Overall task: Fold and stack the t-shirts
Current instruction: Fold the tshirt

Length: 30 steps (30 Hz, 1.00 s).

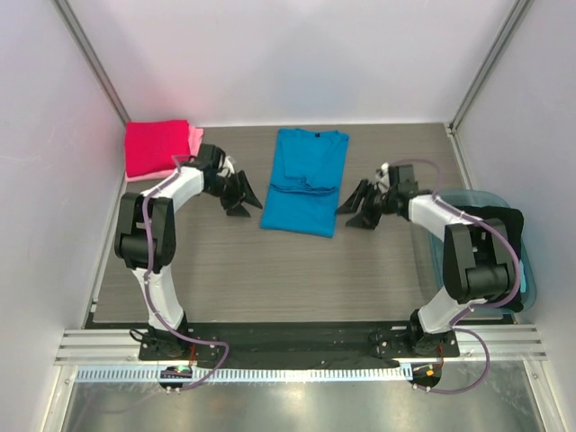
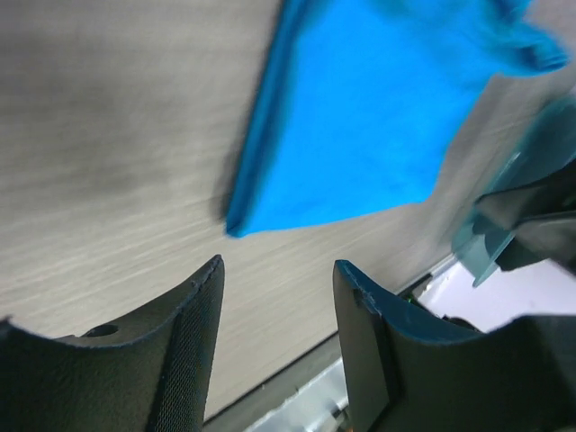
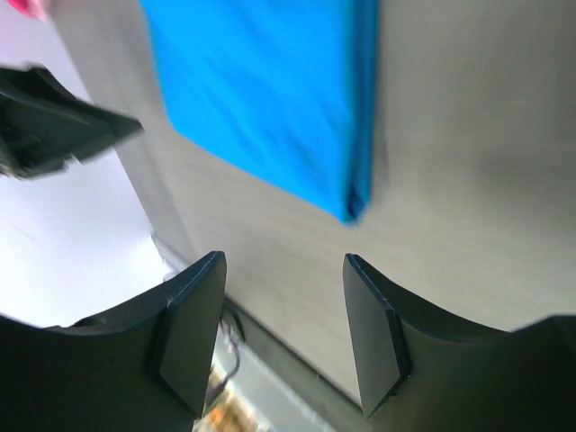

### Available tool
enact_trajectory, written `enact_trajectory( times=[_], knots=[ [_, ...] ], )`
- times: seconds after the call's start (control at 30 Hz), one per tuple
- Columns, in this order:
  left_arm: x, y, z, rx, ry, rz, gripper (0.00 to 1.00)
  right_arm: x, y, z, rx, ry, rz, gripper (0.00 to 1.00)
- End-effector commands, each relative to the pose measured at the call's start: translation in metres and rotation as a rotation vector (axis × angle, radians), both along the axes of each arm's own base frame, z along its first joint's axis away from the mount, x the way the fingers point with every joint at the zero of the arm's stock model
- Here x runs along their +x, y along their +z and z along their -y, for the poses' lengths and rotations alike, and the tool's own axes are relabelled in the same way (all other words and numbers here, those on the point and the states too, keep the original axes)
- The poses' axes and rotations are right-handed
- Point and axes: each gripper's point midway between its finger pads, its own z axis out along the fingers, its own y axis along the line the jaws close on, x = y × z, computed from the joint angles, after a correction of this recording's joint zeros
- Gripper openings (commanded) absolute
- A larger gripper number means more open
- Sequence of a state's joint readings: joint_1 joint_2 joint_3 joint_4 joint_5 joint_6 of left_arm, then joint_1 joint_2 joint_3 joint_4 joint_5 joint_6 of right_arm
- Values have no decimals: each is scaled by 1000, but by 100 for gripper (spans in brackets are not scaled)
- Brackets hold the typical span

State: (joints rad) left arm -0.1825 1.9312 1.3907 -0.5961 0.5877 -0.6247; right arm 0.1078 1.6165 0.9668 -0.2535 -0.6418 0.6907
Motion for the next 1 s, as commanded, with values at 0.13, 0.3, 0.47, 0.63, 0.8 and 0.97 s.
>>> enact_trajectory(
  times=[0.13,0.3,0.47,0.63,0.8,0.97],
  knots=[
    [-25,-24,5,-46,9,-131,54,-47,-32,-39,82,51,-179,59],
    [-28,-37,10,-63,22,-167,53,-44,-43,-42,79,37,-196,57],
    [-31,-49,20,-70,9,-200,50,-40,-55,-41,68,15,-212,55],
    [-27,-60,26,-66,6,-213,48,-40,-67,-40,60,0,-243,52],
    [-24,-65,33,-65,-2,-215,38,-38,-78,-36,35,-18,-259,44],
    [-30,-71,31,-50,6,-230,32,-33,-85,-31,20,-53,-260,36]
  ],
)
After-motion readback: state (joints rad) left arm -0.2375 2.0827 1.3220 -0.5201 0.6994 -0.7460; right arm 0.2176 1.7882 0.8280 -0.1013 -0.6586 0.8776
